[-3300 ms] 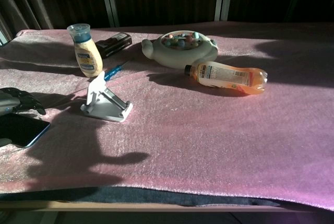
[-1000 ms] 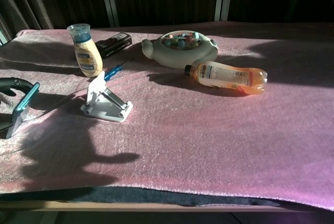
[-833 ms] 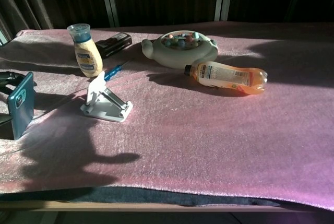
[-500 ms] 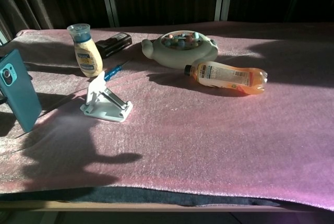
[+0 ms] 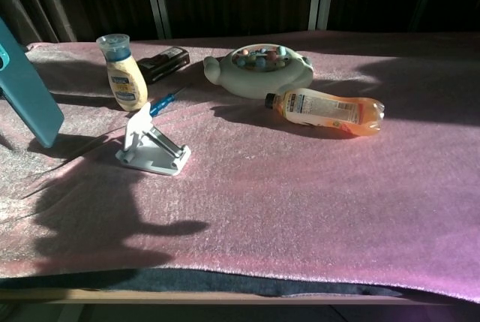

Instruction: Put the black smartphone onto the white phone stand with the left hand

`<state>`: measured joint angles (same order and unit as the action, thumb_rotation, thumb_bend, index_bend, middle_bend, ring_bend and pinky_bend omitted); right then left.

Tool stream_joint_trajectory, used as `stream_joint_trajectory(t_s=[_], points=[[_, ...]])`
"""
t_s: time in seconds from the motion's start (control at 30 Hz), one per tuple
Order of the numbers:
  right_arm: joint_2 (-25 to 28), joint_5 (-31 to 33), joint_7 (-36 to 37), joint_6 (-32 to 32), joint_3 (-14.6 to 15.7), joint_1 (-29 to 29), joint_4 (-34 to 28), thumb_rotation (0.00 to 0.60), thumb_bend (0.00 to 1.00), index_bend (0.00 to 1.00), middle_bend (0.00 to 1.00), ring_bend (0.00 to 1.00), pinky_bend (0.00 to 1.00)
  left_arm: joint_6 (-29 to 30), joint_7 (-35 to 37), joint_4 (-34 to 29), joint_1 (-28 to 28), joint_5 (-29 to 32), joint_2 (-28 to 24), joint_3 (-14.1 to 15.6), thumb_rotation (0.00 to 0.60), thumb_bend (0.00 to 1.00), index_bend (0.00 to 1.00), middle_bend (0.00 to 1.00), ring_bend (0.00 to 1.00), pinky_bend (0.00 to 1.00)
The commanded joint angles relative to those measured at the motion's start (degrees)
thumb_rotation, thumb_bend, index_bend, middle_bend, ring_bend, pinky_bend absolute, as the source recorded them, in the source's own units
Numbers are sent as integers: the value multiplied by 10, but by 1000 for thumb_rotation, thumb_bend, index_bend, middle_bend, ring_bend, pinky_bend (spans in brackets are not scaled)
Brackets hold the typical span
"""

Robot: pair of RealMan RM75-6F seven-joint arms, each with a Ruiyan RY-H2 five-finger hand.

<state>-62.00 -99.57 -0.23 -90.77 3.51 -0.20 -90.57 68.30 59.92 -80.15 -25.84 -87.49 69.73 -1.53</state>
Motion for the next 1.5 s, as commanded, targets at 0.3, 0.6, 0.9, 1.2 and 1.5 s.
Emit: stream_joint_trajectory(t_s=[0.3, 0.6, 0.9, 1.2, 1.5], points=[[-3, 7, -9, 7, -3, 2, -1, 600, 238, 0, 0, 0, 0, 8, -68, 111, -62, -65, 83, -15, 600, 429, 969, 1000, 756, 187], [-4, 17, -16, 16, -6, 5, -4, 600, 239, 0, 0, 0, 0, -32, -9, 146, -104, -58, 103, -19, 600, 428, 969, 1000, 757, 187], [-5, 20, -23, 21, -6, 6, -6, 600, 238, 0, 0, 0, 0, -51, -6, 163, -121, -54, 115, -11, 600, 427, 969, 1000, 756, 192], [-4, 22, -24, 24, -5, 8, -8, 600, 239, 0, 0, 0, 0, -57, 3, 167, -129, -58, 121, 5, 600, 425, 969, 1000, 755, 192], [-3, 24, -19, 20, -6, 6, -7, 600, 239, 0, 0, 0, 0, -71, 0, 176, -141, -55, 130, 11, 600, 416, 969, 1000, 755, 193]])
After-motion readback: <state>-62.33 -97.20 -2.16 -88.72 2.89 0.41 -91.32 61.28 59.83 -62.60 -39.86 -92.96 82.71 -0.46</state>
